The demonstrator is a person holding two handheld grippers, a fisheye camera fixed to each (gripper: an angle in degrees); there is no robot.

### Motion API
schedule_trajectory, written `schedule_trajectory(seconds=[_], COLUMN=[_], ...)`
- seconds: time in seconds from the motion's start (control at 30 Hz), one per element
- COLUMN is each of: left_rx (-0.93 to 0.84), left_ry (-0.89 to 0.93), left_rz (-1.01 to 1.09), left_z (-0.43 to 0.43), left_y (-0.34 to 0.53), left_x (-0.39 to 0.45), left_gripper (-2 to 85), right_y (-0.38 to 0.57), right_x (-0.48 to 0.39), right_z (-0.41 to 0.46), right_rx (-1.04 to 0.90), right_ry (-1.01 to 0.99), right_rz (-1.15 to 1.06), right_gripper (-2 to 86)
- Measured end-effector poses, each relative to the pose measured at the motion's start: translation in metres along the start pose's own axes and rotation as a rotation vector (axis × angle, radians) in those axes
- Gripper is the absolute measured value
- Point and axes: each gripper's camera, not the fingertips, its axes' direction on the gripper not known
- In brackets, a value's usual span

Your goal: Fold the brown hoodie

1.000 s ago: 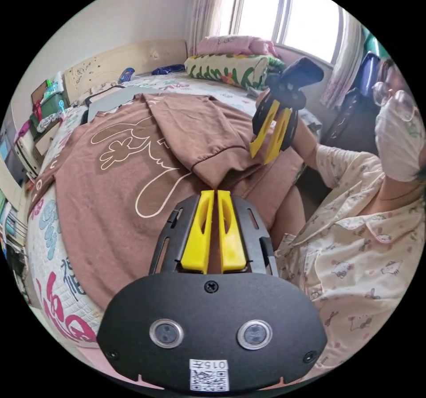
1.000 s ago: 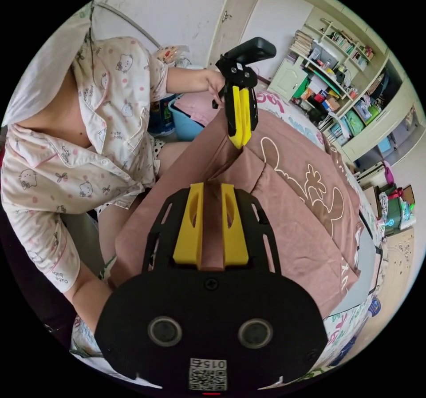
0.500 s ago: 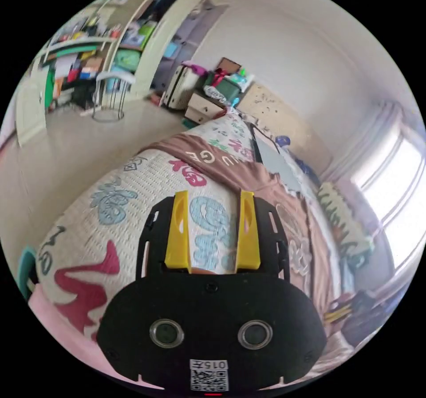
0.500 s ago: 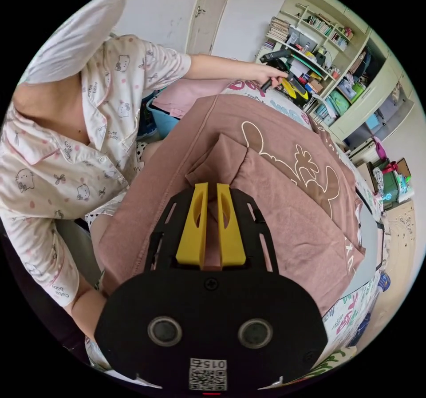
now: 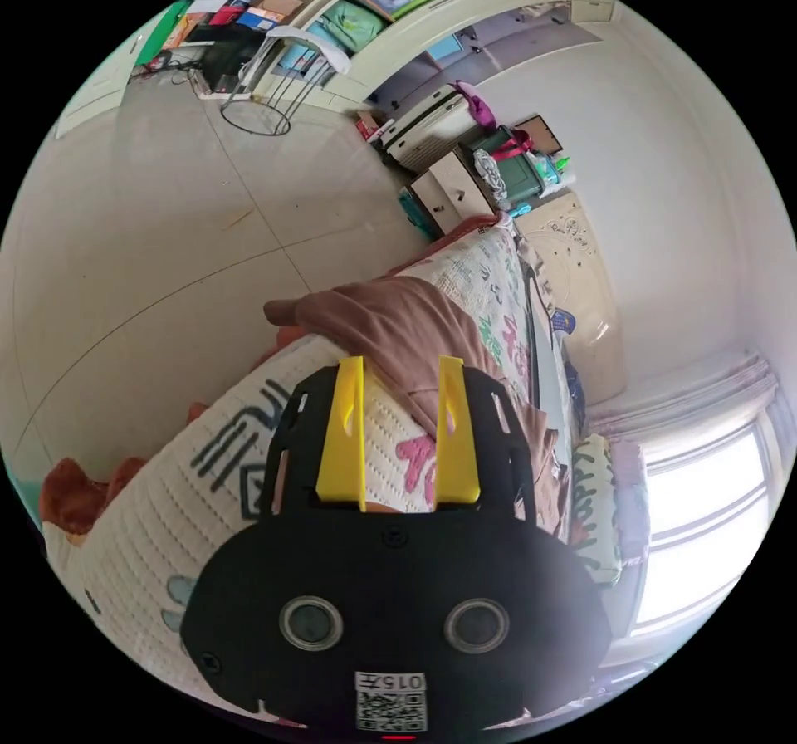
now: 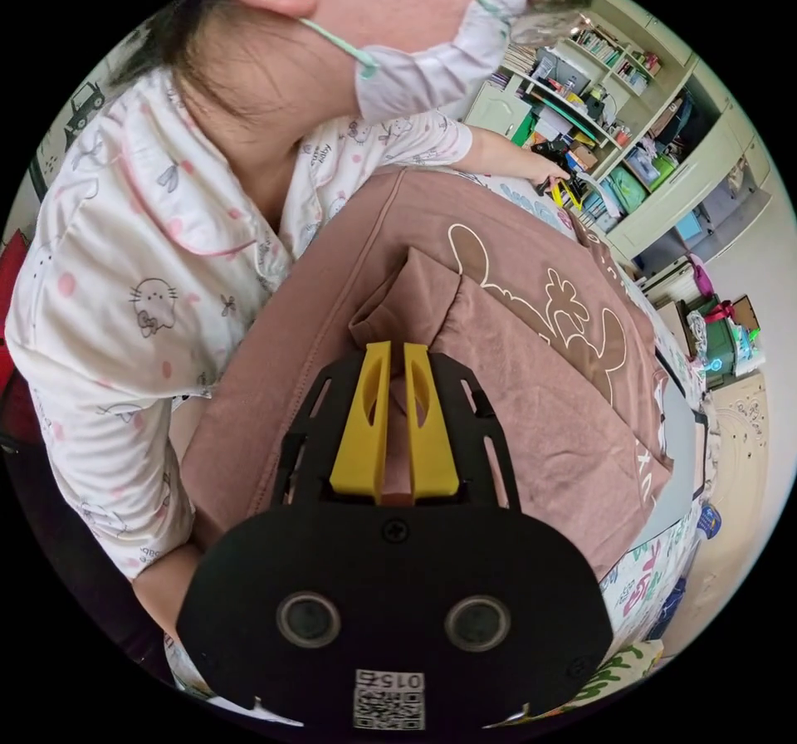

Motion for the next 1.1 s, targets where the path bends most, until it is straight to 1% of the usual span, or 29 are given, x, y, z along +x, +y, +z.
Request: schedule_trajectory(seconds=[0.2,0.3,0.37,0.4,0.43,0.47,0.5,0.53,0.57,0.6,0.63,0.67,0.73,0.8,0.83,0.87,0.9,0.97,1.03,1.1], left_rx=[0.064,0.164,0.353,0.390,0.436,0.443,0.429,0.389,0.354,0.346,0.359,0.376,0.363,0.249,0.220,0.233,0.237,0.218,0.221,0.223], left_ry=[0.103,-0.008,-0.164,-0.182,-0.193,-0.183,-0.172,-0.162,-0.188,-0.213,-0.261,-0.273,-0.246,-0.235,-0.242,-0.218,-0.205,-0.179,-0.167,-0.168], left_rz=[-0.058,0.073,0.330,0.418,0.634,0.893,1.039,1.336,1.584,1.679,1.817,1.882,1.914,1.957,1.941,1.929,1.923,1.908,1.911,1.923], left_z=[0.006,-0.004,-0.019,-0.020,-0.021,-0.018,-0.016,-0.008,0.004,0.011,0.026,0.038,0.053,0.066,0.071,0.071,0.071,0.073,0.074,0.078], left_y=[0.005,0.029,0.076,0.092,0.131,0.184,0.215,0.286,0.360,0.394,0.451,0.490,0.520,0.531,0.532,0.532,0.532,0.534,0.539,0.545], left_x=[-0.028,0.003,0.071,0.093,0.140,0.186,0.206,0.236,0.249,0.250,0.244,0.232,0.212,0.199,0.193,0.185,0.182,0.175,0.168,0.162], left_gripper=[4.6,1.2,0.4,0.4,0.5,0.6,0.6,0.6,0.7,0.7,0.7,0.7,0.7,0.6,0.7,0.7,0.7,0.8,0.9,1.0], right_y=[0.003,0.003,0.000,-0.001,-0.004,-0.007,-0.009,-0.011,-0.014,-0.016,-0.019,-0.023,-0.032,-0.041,-0.049,-0.059,-0.065,-0.097,-0.123,-0.150], right_x=[0.002,0.002,0.001,0.001,-0.001,-0.003,-0.004,-0.007,-0.009,-0.009,-0.008,-0.005,0.003,0.014,0.024,0.032,0.036,0.050,0.063,0.077], right_z=[0.023,0.035,0.044,0.046,0.051,0.055,0.056,0.059,0.061,0.062,0.064,0.064,0.063,0.063,0.065,0.070,0.075,0.099,0.120,0.146], right_rx=[0.022,0.035,0.038,0.037,0.033,0.030,0.031,0.040,0.057,0.065,0.082,0.099,0.141,0.184,0.191,0.171,0.153,0.044,0.014,0.000], right_ry=[-0.018,-0.030,-0.039,-0.040,-0.040,-0.041,-0.042,-0.047,-0.060,-0.069,-0.081,-0.078,-0.039,0.059,0.153,0.249,0.291,0.413,0.418,0.362], right_rz=[0.001,0.002,0.001,-0.001,-0.007,-0.016,-0.020,-0.028,-0.035,-0.035,-0.025,-0.004,0.057,0.169,0.276,0.365,0.396,0.467,0.510,0.529], right_gripper=[3.9,3.9,4.0,4.0,4.2,4.4,4.7,5.3,6.1,6.5,7.2,7.7,8.0,8.2,8.3,8.8,9.1,9.8,10.7,12.1])
